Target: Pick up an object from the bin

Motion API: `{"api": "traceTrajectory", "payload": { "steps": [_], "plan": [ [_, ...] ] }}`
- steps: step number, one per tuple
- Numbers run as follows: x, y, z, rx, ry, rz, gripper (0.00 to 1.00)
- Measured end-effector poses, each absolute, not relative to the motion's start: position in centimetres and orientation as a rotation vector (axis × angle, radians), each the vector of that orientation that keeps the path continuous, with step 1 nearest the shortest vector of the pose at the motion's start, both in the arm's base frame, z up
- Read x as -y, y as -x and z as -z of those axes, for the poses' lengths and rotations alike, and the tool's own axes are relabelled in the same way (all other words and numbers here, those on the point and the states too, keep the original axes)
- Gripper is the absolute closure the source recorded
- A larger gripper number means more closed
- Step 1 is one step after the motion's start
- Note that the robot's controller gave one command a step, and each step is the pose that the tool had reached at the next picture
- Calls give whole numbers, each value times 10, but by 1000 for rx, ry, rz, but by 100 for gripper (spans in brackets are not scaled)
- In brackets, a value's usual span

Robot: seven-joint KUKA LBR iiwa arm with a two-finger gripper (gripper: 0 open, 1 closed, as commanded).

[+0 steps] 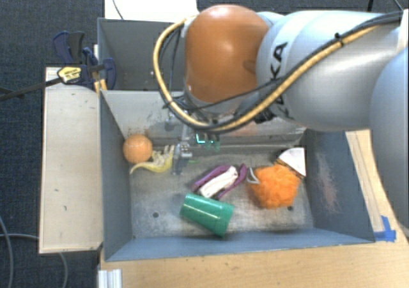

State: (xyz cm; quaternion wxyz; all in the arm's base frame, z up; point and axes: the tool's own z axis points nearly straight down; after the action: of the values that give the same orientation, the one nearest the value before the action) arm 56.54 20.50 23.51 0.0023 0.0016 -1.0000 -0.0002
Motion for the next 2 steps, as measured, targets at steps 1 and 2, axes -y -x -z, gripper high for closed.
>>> {"api": "traceTrajectory", "payload": {
  "steps": [1, 2],
  "plan": [
    [-204, -567, -240, 3145, 2, 3, 0],
    [-204, -567, -238, 3145, -2, 3, 0]
  ]
}}
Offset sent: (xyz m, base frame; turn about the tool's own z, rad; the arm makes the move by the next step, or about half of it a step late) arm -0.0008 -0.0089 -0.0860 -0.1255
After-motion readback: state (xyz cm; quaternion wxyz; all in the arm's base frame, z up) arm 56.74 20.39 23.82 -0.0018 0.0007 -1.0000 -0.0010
